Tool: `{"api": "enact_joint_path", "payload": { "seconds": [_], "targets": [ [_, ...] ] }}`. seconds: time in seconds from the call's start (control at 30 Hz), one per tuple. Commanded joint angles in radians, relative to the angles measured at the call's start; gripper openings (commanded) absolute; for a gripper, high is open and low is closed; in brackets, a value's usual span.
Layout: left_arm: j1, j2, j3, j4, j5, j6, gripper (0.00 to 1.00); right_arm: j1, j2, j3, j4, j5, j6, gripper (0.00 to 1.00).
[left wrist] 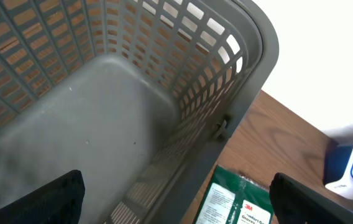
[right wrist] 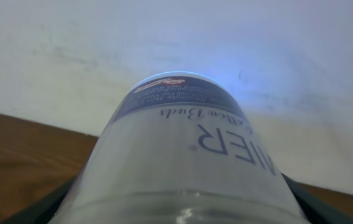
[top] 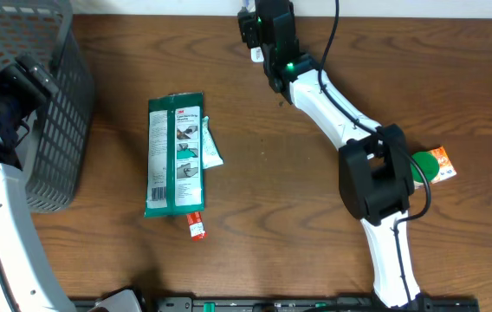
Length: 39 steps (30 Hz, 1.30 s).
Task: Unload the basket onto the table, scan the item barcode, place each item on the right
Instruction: 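Lift the tub and hold it up to the scanner window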
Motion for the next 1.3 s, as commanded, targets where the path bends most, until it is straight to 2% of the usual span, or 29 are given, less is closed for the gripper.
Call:
{"api": "enact_joint_path", "payload": {
  "seconds": [0.0,0.53,1.17,1.27],
  "targets": [
    [0.002,-0.001,0.009,-0.002,-0.005,-0.005,0.93,-0.035,0.031,0.013,0.032,0.018,-0.018,0.01],
    [0.002,-0.001,0.009,-0.002,-0.005,-0.005,0.93,-0.057,0.149,0.013,0.248,0.013,-0.018,0.01],
    [0.002,-0.001,0.009,-0.002,-0.005,-0.005,0.93,-0.059,0.171,0.013,0.276,-0.039,-0.006,0.01],
    [0.002,-0.001,0.009,-0.002,-0.005,-0.005,0.93,-0.057,0.117,0.013,0.259,-0.039,-0.006,0.01]
  ]
}}
